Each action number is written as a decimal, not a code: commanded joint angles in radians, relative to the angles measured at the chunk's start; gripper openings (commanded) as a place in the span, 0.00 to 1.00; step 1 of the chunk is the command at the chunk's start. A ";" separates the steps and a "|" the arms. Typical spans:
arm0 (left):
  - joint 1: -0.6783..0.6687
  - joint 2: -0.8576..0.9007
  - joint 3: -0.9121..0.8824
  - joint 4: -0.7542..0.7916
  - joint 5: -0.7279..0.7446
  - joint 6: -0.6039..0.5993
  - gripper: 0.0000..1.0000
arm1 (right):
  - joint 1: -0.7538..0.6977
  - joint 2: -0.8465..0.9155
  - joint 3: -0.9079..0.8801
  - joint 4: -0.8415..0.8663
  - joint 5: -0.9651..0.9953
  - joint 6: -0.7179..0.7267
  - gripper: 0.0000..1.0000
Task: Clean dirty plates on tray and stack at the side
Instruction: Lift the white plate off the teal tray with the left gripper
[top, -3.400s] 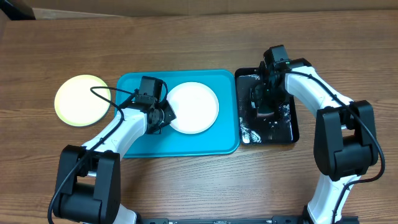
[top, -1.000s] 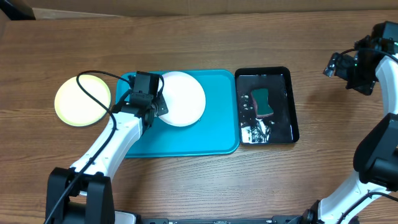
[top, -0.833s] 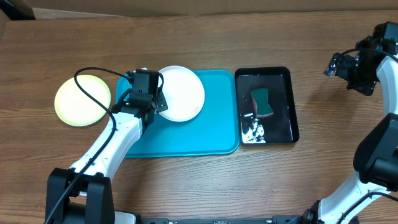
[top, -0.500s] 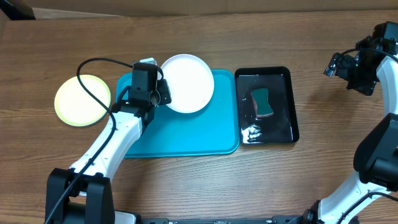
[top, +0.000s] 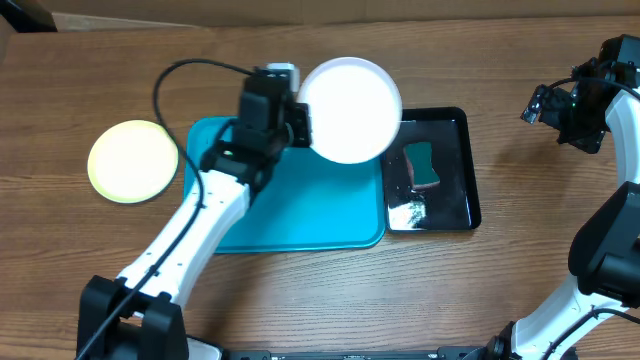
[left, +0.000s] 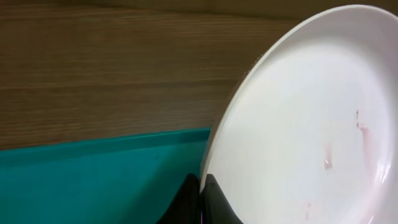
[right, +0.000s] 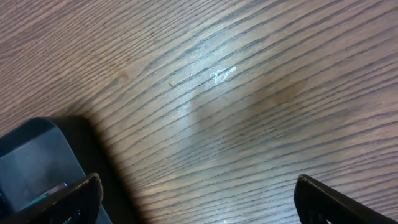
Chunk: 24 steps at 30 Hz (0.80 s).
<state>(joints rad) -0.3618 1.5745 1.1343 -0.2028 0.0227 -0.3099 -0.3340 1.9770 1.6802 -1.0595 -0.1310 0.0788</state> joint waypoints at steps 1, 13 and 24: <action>-0.086 -0.025 0.029 0.018 -0.110 0.023 0.04 | -0.002 -0.035 0.021 0.003 -0.004 0.007 1.00; -0.450 -0.025 0.029 0.117 -0.673 0.289 0.04 | -0.002 -0.035 0.021 0.003 -0.004 0.007 1.00; -0.646 -0.024 0.029 0.241 -0.916 0.626 0.04 | -0.002 -0.035 0.021 0.003 -0.004 0.008 1.00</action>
<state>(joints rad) -0.9760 1.5745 1.1381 0.0078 -0.7589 0.1696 -0.3340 1.9770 1.6802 -1.0595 -0.1310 0.0788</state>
